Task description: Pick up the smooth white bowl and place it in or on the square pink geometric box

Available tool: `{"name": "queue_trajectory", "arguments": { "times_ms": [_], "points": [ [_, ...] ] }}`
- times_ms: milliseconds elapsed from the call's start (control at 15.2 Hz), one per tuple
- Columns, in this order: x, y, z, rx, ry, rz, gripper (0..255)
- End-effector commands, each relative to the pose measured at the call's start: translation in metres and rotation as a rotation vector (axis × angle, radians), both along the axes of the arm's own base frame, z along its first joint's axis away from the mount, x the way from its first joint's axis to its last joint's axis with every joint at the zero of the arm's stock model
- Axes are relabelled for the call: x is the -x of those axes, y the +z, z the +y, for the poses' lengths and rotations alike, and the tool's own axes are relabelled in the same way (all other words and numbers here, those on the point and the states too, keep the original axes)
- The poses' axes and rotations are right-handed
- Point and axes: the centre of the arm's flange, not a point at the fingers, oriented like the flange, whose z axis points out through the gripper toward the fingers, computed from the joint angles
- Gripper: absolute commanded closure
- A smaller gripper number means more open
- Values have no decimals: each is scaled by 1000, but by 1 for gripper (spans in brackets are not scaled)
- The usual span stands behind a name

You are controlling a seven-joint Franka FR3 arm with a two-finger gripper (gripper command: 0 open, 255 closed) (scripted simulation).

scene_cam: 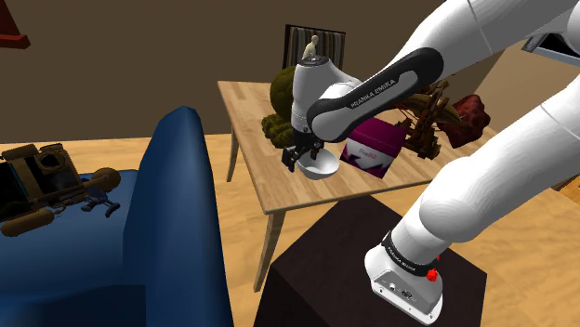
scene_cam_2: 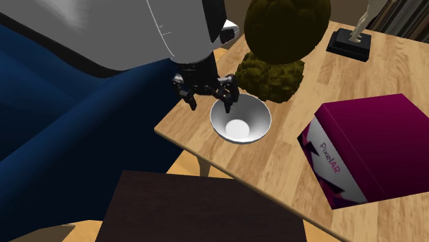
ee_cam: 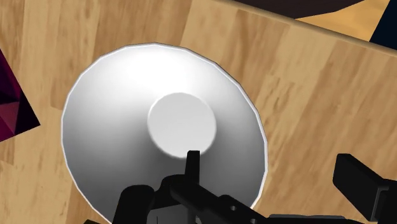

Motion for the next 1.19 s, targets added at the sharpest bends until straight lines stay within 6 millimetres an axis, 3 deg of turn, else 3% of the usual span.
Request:
{"name": "queue_trajectory", "arguments": {
  "times_ms": [0,264,330,924,1122],
  "points": [
    [0,-1,0,0,0,0,0],
    [0,-1,0,0,0,0,0],
    [0,-1,0,0,0,0,255],
    [0,-1,0,0,0,0,255],
    [0,15,0,0,0,0,255]
  ]
}}
